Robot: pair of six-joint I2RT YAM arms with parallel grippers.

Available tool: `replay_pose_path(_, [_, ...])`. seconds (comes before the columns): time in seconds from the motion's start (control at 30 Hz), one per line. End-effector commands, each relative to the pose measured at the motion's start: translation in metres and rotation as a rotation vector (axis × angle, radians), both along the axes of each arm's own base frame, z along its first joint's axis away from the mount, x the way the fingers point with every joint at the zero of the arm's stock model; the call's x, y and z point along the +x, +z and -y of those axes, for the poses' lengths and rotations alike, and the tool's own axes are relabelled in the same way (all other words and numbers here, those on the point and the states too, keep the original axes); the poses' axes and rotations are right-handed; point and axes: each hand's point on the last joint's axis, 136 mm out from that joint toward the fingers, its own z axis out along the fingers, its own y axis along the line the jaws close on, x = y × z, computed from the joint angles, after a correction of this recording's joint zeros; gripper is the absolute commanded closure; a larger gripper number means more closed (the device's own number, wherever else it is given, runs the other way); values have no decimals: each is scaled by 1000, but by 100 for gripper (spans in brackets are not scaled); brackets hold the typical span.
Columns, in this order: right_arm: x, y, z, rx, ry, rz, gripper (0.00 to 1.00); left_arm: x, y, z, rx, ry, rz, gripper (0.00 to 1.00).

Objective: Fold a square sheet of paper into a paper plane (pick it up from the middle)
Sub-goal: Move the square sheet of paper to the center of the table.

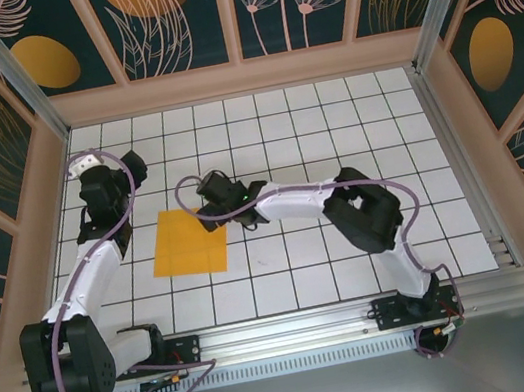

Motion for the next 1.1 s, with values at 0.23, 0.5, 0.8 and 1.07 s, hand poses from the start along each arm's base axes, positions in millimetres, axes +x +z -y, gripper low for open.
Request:
replay_pose_path(0.23, [-47, -49, -1, -275, 284, -51, 9, -1, -6, -9, 30, 38, -46, 1])
replay_pose_path(0.5, [-44, -77, 53, -435, 316, -91, 9, -1, -7, -10, 35, 45, -53, 2])
replay_pose_path(0.8, [-13, -73, 177, -573, 195, -195, 7, -1, -8, -9, 22, 39, -74, 1])
replay_pose_path(1.07, [33, 18, 151, -296, 38, -88, 7, -2, -2, 1, -21, -3, -88, 2])
